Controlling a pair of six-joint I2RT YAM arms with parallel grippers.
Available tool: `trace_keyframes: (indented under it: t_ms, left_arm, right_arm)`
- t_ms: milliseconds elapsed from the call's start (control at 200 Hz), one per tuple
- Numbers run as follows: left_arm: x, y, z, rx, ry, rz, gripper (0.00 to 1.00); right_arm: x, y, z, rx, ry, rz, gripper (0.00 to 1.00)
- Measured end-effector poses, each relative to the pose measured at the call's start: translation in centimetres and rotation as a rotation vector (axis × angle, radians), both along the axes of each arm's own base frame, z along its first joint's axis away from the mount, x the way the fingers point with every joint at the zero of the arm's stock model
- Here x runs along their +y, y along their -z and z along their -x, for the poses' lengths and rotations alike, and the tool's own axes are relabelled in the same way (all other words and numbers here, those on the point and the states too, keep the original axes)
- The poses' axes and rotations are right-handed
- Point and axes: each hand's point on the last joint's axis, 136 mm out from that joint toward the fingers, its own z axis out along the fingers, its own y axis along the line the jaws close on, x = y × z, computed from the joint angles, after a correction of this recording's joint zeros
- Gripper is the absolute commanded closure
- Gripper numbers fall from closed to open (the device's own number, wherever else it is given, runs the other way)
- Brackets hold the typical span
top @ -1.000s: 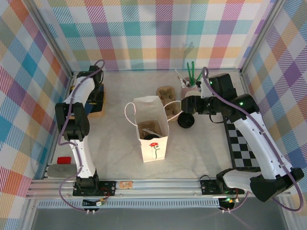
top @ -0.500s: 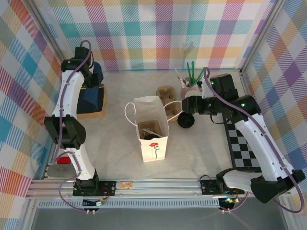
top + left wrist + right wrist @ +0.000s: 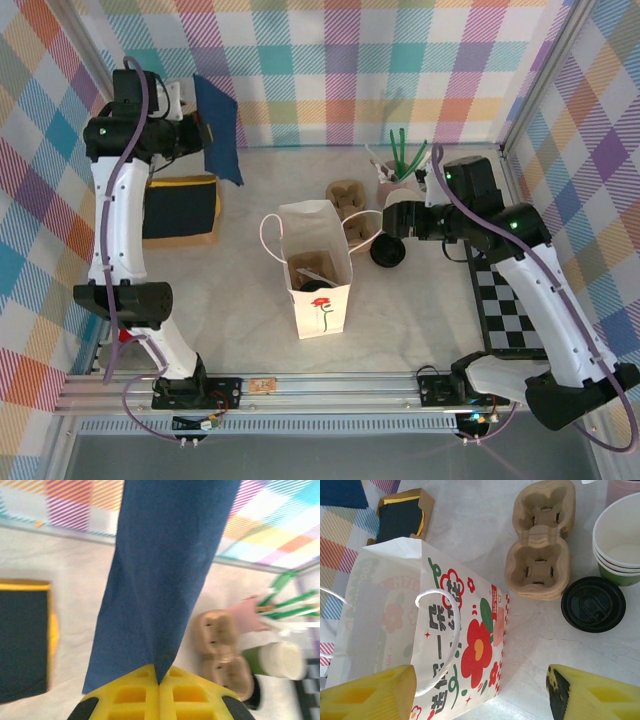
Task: Pack the takeout coffee
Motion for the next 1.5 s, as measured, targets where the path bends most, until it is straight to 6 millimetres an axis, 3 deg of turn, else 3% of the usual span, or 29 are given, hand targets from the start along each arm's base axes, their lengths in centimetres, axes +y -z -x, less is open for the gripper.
trace_keyframes:
  t_ms: [175,325,490,620,750,931,1166,1501]
  left_arm:
    - [-5.7,-5.6,2.1,-0.132,0.151,0.174,1.00]
    - [-9.4,-9.8,3.8,-0.225,0.253,0.303,1.00]
    - [-13.9,-11.9,6.0,-0.262,0.382,0.389,1.00]
    - [-17.1,-10.4,7.9,-0.221,0.460,0.420,1.00]
    - [-18.4,-7.6,9.0,-0.163,0.476,0.405,1.00]
    - [-17.9,-4.2,10.5,-0.109,0.453,0.384,1.00]
    - [-17.2,-1.7,12.5,-0.086,0.448,0.377,1.00]
    - [-17.2,2.6,13.3,-0.067,0.418,0.298,1.00]
  right_arm:
    - [-0.2,-0.3,0.3,-0.012,0.003,-0.004,0.31]
    - [-0.5,-0.6,0.8,-0.022,0.010,-0.013,0.31]
    - [-0.9,-1.3,1.2,-0.045,0.029,-0.020,0.31]
    - [-1.2,-1.5,1.5,-0.055,0.037,-0.023,0.31]
    - [-1.3,-1.2,1.6,-0.048,0.040,-0.021,0.31]
    - [-1.3,-1.2,1.6,-0.045,0.040,-0.021,0.31]
    - [-1.2,-1.2,1.5,-0.037,0.051,-0.031,0.31]
    - [-0.9,-1.3,1.1,-0.026,0.061,-0.056,0.31]
